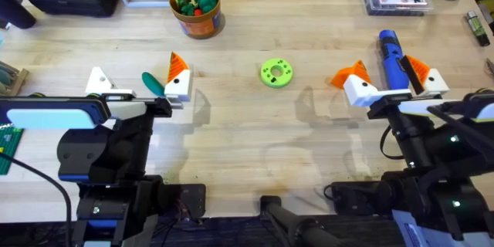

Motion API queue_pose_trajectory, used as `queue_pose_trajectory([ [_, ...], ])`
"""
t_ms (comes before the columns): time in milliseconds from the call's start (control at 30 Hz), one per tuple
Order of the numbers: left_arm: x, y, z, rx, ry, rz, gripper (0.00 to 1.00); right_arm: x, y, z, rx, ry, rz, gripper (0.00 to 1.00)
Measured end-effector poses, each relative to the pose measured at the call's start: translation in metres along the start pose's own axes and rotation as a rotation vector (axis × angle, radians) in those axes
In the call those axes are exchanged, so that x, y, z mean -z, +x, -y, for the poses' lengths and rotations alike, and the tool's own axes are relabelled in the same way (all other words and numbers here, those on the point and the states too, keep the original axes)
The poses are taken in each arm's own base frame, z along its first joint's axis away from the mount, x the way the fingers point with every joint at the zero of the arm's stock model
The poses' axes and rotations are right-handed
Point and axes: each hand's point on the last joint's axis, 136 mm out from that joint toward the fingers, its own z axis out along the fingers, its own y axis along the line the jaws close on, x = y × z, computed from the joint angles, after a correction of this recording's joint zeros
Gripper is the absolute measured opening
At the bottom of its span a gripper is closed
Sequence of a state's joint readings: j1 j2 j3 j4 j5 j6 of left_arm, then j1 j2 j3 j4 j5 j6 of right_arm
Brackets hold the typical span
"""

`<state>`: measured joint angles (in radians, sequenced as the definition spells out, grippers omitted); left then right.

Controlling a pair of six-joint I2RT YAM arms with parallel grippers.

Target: Pick up the gripper from the table and insert it into the empty holder that is missing its gripper. Then pick up a screw, insert it into the mounting hole, and use the screwdriver to tighten it. Finally, clean up the table by picking up the vegetable and placing it into the bucket.

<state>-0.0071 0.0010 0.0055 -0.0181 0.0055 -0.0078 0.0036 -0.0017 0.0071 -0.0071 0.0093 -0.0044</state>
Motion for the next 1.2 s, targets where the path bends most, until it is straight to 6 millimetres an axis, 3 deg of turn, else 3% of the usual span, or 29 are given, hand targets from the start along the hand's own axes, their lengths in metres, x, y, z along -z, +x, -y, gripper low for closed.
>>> queue_pose_trajectory([
  [667,0.003,0.005,0.004,0.002,0.022,-0.059,0.985,0.002,0.001,0.000,-0.022,0.001,-0.025,0.994],
  [800,0.013,-0.014,0.000,0.004,-0.003,-0.124,0.985,0.010,-0.007,0.000,-0.056,0.003,-0.110,0.992],
  [900,0.021,-0.031,-0.002,0.004,-0.017,-0.215,0.985,0.020,-0.025,0.000,-0.081,0.005,-0.174,0.993],
  [967,0.026,-0.032,-0.004,0.003,-0.026,-0.313,0.985,0.026,-0.038,-0.001,-0.093,0.005,-0.230,0.993],
  [1067,0.027,-0.023,-0.005,0.000,-0.034,-0.487,0.985,0.032,-0.049,-0.002,-0.103,0.008,-0.333,0.993],
  [1200,0.015,-0.001,-0.005,-0.002,-0.038,-0.669,0.985,0.029,-0.052,-0.002,-0.121,0.017,-0.466,0.994],
])
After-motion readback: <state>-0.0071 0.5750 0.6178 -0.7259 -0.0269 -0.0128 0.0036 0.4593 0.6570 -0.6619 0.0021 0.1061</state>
